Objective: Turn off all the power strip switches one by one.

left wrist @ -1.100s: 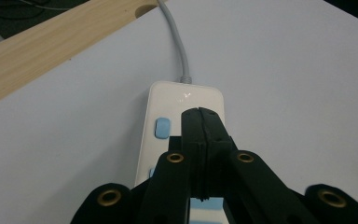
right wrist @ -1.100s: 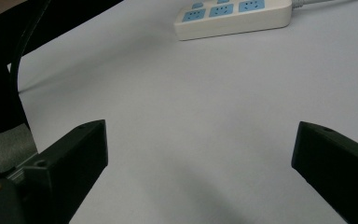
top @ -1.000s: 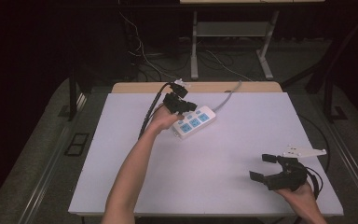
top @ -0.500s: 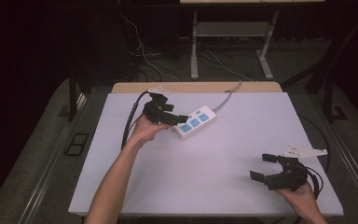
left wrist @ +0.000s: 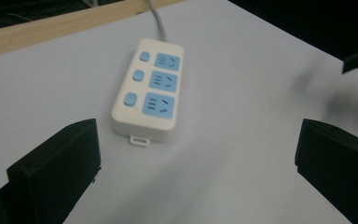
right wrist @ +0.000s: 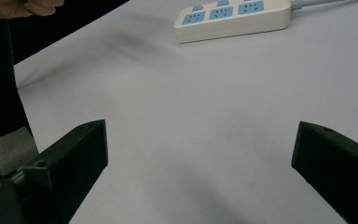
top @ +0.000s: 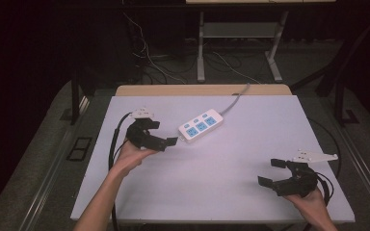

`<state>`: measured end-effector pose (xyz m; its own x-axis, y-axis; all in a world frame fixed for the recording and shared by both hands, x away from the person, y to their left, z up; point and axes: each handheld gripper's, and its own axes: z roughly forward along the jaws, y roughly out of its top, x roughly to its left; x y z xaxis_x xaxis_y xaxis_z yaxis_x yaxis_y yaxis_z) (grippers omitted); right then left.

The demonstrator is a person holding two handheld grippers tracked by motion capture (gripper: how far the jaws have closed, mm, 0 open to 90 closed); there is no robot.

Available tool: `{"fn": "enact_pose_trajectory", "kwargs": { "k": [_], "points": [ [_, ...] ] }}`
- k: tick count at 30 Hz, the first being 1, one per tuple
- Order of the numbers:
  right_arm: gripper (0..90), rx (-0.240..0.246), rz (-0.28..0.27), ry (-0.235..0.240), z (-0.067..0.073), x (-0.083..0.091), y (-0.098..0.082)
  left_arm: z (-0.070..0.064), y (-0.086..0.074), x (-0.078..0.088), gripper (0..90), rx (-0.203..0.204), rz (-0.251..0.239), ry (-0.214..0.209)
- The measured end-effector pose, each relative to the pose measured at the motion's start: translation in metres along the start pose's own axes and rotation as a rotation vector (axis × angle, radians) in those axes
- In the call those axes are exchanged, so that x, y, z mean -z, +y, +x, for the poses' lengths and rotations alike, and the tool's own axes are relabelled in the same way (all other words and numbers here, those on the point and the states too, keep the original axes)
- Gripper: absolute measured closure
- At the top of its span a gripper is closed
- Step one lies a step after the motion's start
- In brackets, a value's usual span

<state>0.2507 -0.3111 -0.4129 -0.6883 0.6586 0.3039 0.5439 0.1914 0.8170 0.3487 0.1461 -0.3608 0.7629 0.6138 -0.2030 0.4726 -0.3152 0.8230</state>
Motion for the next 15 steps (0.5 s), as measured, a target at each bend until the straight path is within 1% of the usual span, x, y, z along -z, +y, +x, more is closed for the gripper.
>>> {"fn": "enact_pose_trajectory", "kwargs": {
  "k": [5, 9, 11, 15],
  "points": [
    [3.4, 0.005, -0.004, -0.001, 0.001, 0.0, 0.0, -0.014, -0.022, 0.007, 0.0, -0.006, -0.013, -0.03],
    [3.4, 0.004, -0.001, -0.003, 0.003, 0.0, 0.0, -0.025, -0.033, 0.007, 0.0, -0.024, -0.009, -0.032],
    [3.4, 0.005, 0.002, -0.004, 0.003, 0.0, 0.0, -0.03, -0.039, 0.008, 0.0, -0.015, -0.019, -0.045],
    [3.4, -0.002, -0.004, -0.006, 0.002, 0.002, 0.0, -0.041, -0.053, 0.011, 0.0, -0.014, -0.026, -0.049]
  ]
}}
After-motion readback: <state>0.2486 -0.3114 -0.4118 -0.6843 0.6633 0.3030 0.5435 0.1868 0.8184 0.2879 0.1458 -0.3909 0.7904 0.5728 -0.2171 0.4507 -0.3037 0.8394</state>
